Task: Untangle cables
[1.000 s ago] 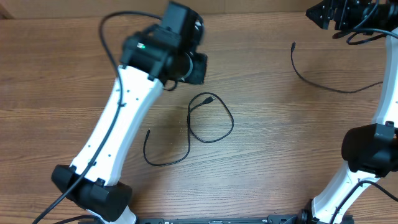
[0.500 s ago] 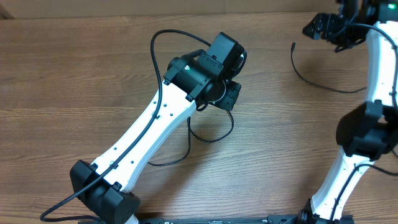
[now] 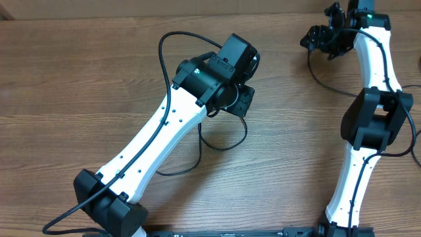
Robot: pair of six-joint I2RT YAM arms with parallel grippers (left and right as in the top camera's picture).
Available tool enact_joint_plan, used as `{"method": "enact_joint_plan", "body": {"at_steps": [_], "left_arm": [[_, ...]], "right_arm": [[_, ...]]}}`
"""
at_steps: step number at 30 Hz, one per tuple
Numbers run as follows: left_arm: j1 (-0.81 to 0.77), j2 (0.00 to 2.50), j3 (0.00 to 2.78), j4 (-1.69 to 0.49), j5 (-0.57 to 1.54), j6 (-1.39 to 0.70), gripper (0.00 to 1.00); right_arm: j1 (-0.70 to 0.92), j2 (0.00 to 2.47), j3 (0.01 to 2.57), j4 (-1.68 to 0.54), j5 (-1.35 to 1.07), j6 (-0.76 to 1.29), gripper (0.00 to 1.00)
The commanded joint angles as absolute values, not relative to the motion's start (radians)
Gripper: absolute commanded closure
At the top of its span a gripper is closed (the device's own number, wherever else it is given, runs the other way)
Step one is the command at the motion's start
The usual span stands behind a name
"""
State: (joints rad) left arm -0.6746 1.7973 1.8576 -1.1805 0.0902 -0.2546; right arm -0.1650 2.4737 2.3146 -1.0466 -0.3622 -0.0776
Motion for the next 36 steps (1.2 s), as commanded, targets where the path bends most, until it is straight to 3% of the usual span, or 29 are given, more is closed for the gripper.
{"method": "enact_joint_plan", "body": {"at_steps": [1, 9, 14, 15, 16, 18, 19, 20, 23, 25, 27, 29, 31, 32, 33, 34, 36], "left_arm": [[-0.675, 1.797, 1.856, -1.17, 0.105, -0.247, 0.71], [-0.675, 1.797, 1.856, -1.123, 0.106, -0.247, 0.67], [-0.675, 1.797, 1.857, -1.114, 0.126, -0.247, 0.65], [-0.675, 1.797, 1.856, -1.114, 0.132, -0.247, 0.65], [-0.675, 1.797, 1.857, -1.114, 0.132, -0.247, 0.64], [-0.675, 1.797, 1.857, -1.114, 0.132, -0.247, 0.64], [-0.675, 1.797, 1.857, -1.114, 0.132, -0.247, 0.64], [-0.675, 1.797, 1.856, -1.113, 0.132, -0.248, 0.64], [-0.675, 1.797, 1.856, -1.114, 0.132, -0.251, 0.64], [-0.675, 1.797, 1.857, -1.113, 0.132, -0.251, 0.64], [-0.675, 1.797, 1.856, -1.11, 0.132, -0.251, 0.64], [-0.675, 1.797, 1.857, -1.106, 0.132, -0.251, 0.65], [-0.675, 1.797, 1.856, -1.103, 0.132, -0.251, 0.65], [-0.675, 1.797, 1.856, -1.102, 0.134, -0.251, 0.65], [-0.675, 1.797, 1.857, -1.1, 0.141, -0.251, 0.65], [-0.675, 1.797, 1.857, -1.098, 0.153, -0.251, 0.65], [-0.675, 1.797, 1.857, -1.094, 0.166, -0.25, 0.65]], "right_arm": [[-0.169, 2.495, 2.316, -1.002, -0.257, -0.049, 0.29], [-0.169, 2.556, 2.316, -0.949, -0.224, -0.049, 0.24], [-0.169, 2.597, 2.316, -0.935, -0.225, -0.049, 0.3], [-0.169, 2.609, 2.316, -0.928, -0.226, -0.048, 0.62], [-0.169, 2.609, 2.316, -0.923, -0.229, -0.048, 0.78], [-0.168, 2.609, 2.316, -0.909, -0.229, -0.048, 0.75], [-0.167, 2.609, 2.316, -0.903, -0.229, -0.048, 0.83], [-0.167, 2.609, 2.316, -0.9, -0.229, -0.048, 0.96], [-0.166, 2.609, 2.316, -0.9, -0.229, -0.047, 0.96], [-0.166, 2.609, 2.316, -0.899, -0.229, -0.047, 0.65], [-0.165, 2.609, 2.316, -0.908, -0.229, -0.048, 0.55], [-0.163, 2.609, 2.316, -0.913, -0.229, -0.048, 0.21], [-0.16, 2.609, 2.316, -0.912, -0.229, -0.048, 0.21], [-0.158, 2.609, 2.316, -0.912, -0.229, -0.048, 0.29], [-0.156, 2.609, 2.316, -0.912, -0.229, -0.048, 0.43], [-0.154, 2.61, 2.316, -0.912, -0.229, -0.048, 0.47], [-0.15, 2.612, 2.316, -0.909, -0.229, -0.048, 0.47]]}}
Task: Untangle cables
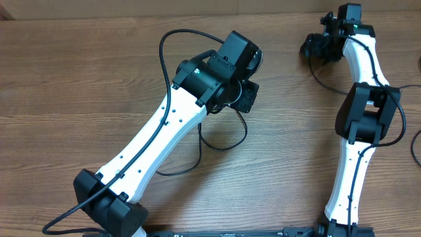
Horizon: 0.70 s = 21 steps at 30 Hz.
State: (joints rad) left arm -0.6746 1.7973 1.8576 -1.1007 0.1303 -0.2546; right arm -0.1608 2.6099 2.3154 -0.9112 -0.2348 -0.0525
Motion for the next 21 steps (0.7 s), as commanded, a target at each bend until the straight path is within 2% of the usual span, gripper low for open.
{"method": "enact_joint_plan", "body": {"at_steps": [1, 6, 8, 10, 14, 16, 18, 19, 21], "left_arm": [[-0.675, 1.797, 1.857, -1.093, 0.166, -0.25, 0.65], [-0.675, 1.797, 1.857, -1.09, 0.17, -0.25, 0.65], [-0.675, 1.797, 1.857, -1.09, 0.178, -0.25, 0.65], [-0.675, 1.797, 1.857, -1.09, 0.177, -0.25, 0.65], [-0.675, 1.797, 1.857, -1.09, 0.177, -0.25, 0.65], [-0.675, 1.797, 1.857, -1.09, 0.178, -0.251, 0.65], [-0.675, 1.797, 1.857, -1.09, 0.177, -0.25, 0.65], [-0.675, 1.797, 1.857, -1.09, 0.177, -0.25, 0.65], [-0.675, 1.797, 1.857, -1.09, 0.177, -0.25, 0.65]], "right_arm": [[-0.147, 2.612, 2.316, -0.907, -0.229, -0.048, 0.47], [-0.134, 2.613, 2.316, -0.894, -0.229, -0.048, 0.5], [-0.13, 2.617, 2.316, -0.891, -0.228, -0.048, 0.55], [-0.128, 2.625, 2.316, -0.889, -0.229, -0.048, 0.64], [-0.125, 2.638, 2.316, -0.891, -0.229, -0.048, 0.64], [-0.125, 2.646, 2.316, -0.892, -0.229, -0.048, 0.81], [-0.125, 2.651, 2.316, -0.891, -0.229, -0.048, 0.87], [-0.125, 2.656, 2.316, -0.891, -0.228, -0.048, 0.96], [-0.125, 2.666, 2.316, -0.893, -0.228, -0.048, 0.96]]}}
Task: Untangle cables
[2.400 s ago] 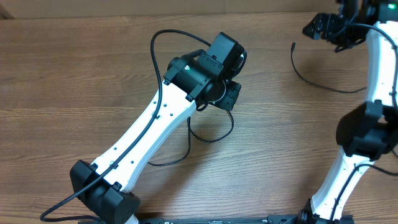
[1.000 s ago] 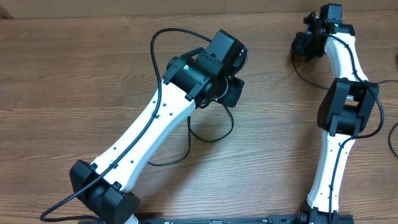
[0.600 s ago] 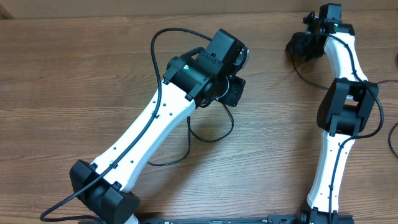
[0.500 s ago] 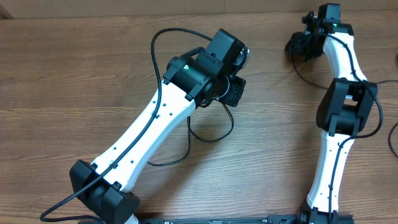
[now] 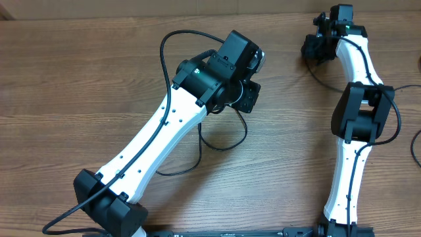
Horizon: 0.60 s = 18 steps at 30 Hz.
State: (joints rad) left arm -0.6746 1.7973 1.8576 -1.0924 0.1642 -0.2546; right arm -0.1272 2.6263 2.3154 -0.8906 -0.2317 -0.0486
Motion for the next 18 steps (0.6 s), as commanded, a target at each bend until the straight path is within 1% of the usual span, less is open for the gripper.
{"method": "enact_joint_plan", "body": {"at_steps": [1, 5, 10, 15, 18], "left_arm": [[-0.675, 1.797, 1.857, -1.09, 0.177, -0.251, 0.65], [-0.675, 1.797, 1.857, -1.092, 0.177, -0.25, 0.65], [-0.675, 1.797, 1.857, -1.095, 0.177, -0.25, 0.65], [-0.675, 1.797, 1.856, -1.095, 0.177, -0.25, 0.65], [-0.675, 1.797, 1.857, -1.095, 0.177, -0.25, 0.65]], "right_arm": [[-0.125, 2.667, 2.316, -0.893, -0.228, -0.048, 0.96], [-0.133, 2.662, 2.333, -0.879, -0.229, -0.03, 0.96], [-0.179, 2.643, 2.469, -0.928, -0.247, -0.022, 0.96], [-0.278, 2.641, 2.666, -1.017, -0.237, -0.022, 0.96], [-0.355, 2.641, 2.736, -1.055, -0.232, -0.022, 0.96]]}}
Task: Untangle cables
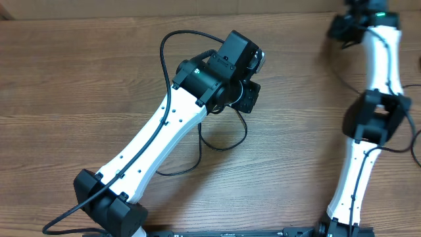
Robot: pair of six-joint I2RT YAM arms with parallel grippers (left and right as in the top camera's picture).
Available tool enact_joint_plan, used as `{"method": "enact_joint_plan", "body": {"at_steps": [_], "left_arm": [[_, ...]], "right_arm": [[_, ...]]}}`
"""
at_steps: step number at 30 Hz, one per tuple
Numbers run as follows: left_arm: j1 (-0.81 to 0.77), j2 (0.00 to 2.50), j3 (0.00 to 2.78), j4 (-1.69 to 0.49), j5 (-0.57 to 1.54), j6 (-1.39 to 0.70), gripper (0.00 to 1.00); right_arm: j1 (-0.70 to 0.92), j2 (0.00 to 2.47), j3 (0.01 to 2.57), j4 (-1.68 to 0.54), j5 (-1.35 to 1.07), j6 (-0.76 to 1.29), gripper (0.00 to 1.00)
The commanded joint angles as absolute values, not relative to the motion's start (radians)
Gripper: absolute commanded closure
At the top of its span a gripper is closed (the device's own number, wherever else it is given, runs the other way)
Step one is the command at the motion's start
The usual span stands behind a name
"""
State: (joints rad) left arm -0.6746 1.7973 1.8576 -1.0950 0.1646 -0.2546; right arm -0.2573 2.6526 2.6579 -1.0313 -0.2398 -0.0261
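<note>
A thin black cable (227, 146) lies in loops on the wooden table, partly under my left arm. One loop curls out just below the left gripper (248, 97). That gripper's fingers are hidden under the wrist housing, so any hold on the cable cannot be seen. My right gripper (343, 27) is at the far right top edge, blurred and partly cut off, and its fingers cannot be made out. No cable shows in it.
The left arm (164, 125) runs diagonally from the bottom left to the middle, with its own wire (162, 49) arching above it. The right arm (375, 118) stands along the right side. The wooden table (79, 79) fills the view.
My right gripper has moved to the right and towards the top edge, and the forearm now stands straighter. The left arm and the cable loops have not visibly changed.
My left gripper sat over the cable loops and then stood slightly further right, where it has stayed. My right gripper stood at the far right, stood further left at each of the two later moments, and is now well to the right near the top edge.
</note>
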Motion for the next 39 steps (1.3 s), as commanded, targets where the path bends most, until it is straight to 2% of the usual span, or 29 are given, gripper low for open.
{"method": "enact_joint_plan", "body": {"at_steps": [1, 16, 17, 18, 27, 33, 39], "left_arm": [[-0.675, 1.797, 1.857, -1.095, 0.178, -0.25, 0.64], [-0.675, 1.797, 1.857, -1.092, 0.208, -0.27, 0.64], [-0.675, 1.797, 1.857, -1.091, 0.214, -0.27, 0.64], [-0.675, 1.797, 1.857, -1.091, 0.217, -0.27, 0.64], [-0.675, 1.797, 1.857, -1.103, 0.237, -0.287, 0.66], [-0.676, 1.797, 1.857, -1.201, 0.203, -0.3, 0.73], [-0.734, 1.797, 1.842, -1.321, 0.045, -0.359, 0.83]], "right_arm": [[-0.379, 2.641, 2.746, -1.062, -0.232, -0.022, 0.96], [-0.809, 2.641, 2.757, -1.174, -0.277, 0.004, 0.95], [-0.823, 2.64, 2.757, -1.179, -0.31, 0.003, 0.62], [-0.833, 2.638, 2.757, -1.184, -0.337, 0.003, 0.0], [-0.81, 2.507, 2.758, -1.195, -0.464, -0.053, 0.0], [-0.735, 2.356, 2.758, -1.174, -0.766, -0.035, 0.0], [-0.626, 2.207, 2.757, -1.203, -0.81, 0.0, 0.0]]}}
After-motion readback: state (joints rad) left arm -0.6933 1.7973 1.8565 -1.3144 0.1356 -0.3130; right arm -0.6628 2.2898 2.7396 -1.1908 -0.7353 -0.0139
